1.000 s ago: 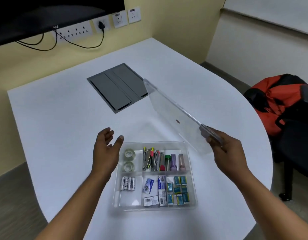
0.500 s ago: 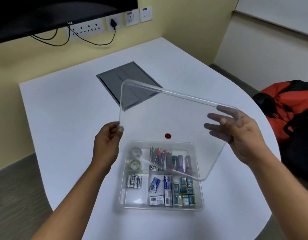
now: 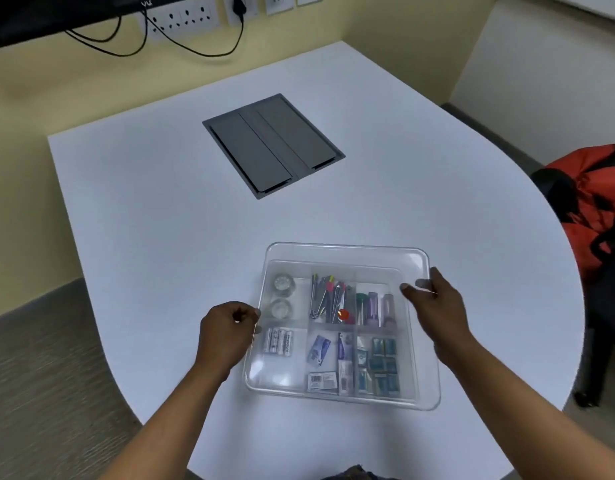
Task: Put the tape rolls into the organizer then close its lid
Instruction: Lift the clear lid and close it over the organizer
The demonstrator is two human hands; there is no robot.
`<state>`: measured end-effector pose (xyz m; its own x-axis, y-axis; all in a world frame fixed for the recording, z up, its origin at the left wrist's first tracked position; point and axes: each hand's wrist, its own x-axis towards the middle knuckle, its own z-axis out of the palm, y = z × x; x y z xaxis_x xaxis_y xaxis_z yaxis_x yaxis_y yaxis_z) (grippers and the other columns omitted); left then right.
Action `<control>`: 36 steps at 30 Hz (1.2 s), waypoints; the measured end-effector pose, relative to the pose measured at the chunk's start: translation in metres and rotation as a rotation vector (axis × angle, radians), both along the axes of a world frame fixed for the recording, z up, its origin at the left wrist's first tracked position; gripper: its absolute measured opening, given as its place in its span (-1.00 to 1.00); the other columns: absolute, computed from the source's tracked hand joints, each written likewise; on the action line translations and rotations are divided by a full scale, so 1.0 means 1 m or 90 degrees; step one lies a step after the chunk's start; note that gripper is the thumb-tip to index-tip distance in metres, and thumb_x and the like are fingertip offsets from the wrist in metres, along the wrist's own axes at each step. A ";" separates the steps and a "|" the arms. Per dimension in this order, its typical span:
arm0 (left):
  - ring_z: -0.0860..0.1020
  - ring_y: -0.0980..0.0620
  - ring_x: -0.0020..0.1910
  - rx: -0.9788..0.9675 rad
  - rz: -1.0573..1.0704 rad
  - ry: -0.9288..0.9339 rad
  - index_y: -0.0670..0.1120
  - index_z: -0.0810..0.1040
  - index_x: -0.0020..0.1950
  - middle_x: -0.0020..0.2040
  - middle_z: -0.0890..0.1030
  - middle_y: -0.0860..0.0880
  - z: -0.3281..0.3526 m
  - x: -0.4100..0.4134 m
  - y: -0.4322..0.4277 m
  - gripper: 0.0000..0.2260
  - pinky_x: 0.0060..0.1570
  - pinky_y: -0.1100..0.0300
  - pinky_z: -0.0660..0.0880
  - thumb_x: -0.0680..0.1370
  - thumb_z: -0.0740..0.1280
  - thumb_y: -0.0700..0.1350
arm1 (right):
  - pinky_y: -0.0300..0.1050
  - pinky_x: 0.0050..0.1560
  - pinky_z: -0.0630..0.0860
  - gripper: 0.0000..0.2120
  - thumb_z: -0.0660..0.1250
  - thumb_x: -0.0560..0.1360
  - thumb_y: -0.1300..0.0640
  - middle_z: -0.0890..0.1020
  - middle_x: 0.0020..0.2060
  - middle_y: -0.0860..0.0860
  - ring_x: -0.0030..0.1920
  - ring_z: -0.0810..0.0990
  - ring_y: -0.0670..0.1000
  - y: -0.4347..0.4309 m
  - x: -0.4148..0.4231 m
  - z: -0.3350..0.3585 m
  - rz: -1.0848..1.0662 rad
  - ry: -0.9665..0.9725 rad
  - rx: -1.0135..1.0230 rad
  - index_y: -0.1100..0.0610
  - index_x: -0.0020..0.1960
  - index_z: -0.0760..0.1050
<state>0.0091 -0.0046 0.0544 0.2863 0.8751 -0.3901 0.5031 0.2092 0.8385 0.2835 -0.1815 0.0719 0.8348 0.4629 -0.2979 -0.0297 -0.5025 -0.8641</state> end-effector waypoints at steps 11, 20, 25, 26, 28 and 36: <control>0.59 -0.08 -0.19 0.201 -0.138 0.351 -0.01 0.61 -0.17 -0.22 0.64 0.00 -0.025 -0.006 -0.001 -0.83 -0.26 0.16 0.45 0.54 0.28 -0.03 | 0.05 0.32 0.42 -0.31 0.43 0.47 0.02 0.43 0.41 0.12 0.38 0.43 0.10 0.004 -0.014 -0.029 0.165 -0.021 -0.164 0.14 0.50 0.21; 0.56 -0.12 -0.21 0.194 -0.224 0.337 -0.07 0.46 -0.25 -0.22 0.57 -0.08 -0.038 0.001 -0.002 -0.80 -0.23 0.06 0.50 0.53 0.30 -0.01 | 0.06 0.32 0.37 -0.24 0.38 0.50 -0.03 0.38 0.44 0.17 0.38 0.41 0.21 0.004 -0.004 -0.032 0.219 -0.078 -0.287 0.19 0.54 0.10; 0.55 -0.06 -0.10 0.180 -0.293 0.310 -0.02 0.51 0.02 -0.12 0.57 -0.02 -0.045 -0.006 -0.008 -0.83 -0.17 0.09 0.44 0.51 0.33 0.03 | 0.03 0.39 0.32 -0.12 0.44 0.45 -0.01 0.24 0.53 0.10 0.45 0.32 0.16 -0.018 -0.015 -0.032 0.268 -0.065 -0.292 0.10 0.57 -0.01; 0.55 -0.06 -0.10 0.184 -0.290 0.310 -0.02 0.51 0.04 -0.12 0.56 -0.02 -0.046 -0.007 -0.010 -0.82 -0.18 0.10 0.42 0.52 0.32 0.03 | 0.03 0.39 0.33 -0.13 0.45 0.44 -0.01 0.24 0.52 0.10 0.44 0.33 0.16 -0.022 -0.019 -0.034 0.283 -0.064 -0.289 0.09 0.57 0.01; 0.54 -0.05 -0.12 0.191 -0.286 0.321 -0.04 0.51 0.04 -0.13 0.55 -0.02 -0.047 -0.005 -0.012 -0.82 -0.20 0.11 0.39 0.52 0.31 0.02 | 0.04 0.40 0.31 -0.12 0.45 0.44 -0.05 0.18 0.55 0.09 0.47 0.30 0.15 -0.027 -0.025 -0.039 0.316 -0.070 -0.312 0.09 0.57 0.01; 0.57 -0.05 0.00 0.118 -0.349 0.275 -0.05 0.52 0.09 -0.01 0.59 -0.02 -0.044 0.012 -0.009 -0.76 -0.03 0.06 0.50 0.51 0.33 0.06 | 0.00 0.44 0.19 0.08 0.50 0.35 -0.18 -0.15 0.57 0.08 0.54 0.12 0.15 -0.008 0.016 -0.036 0.432 -0.150 -0.384 0.11 0.58 -0.12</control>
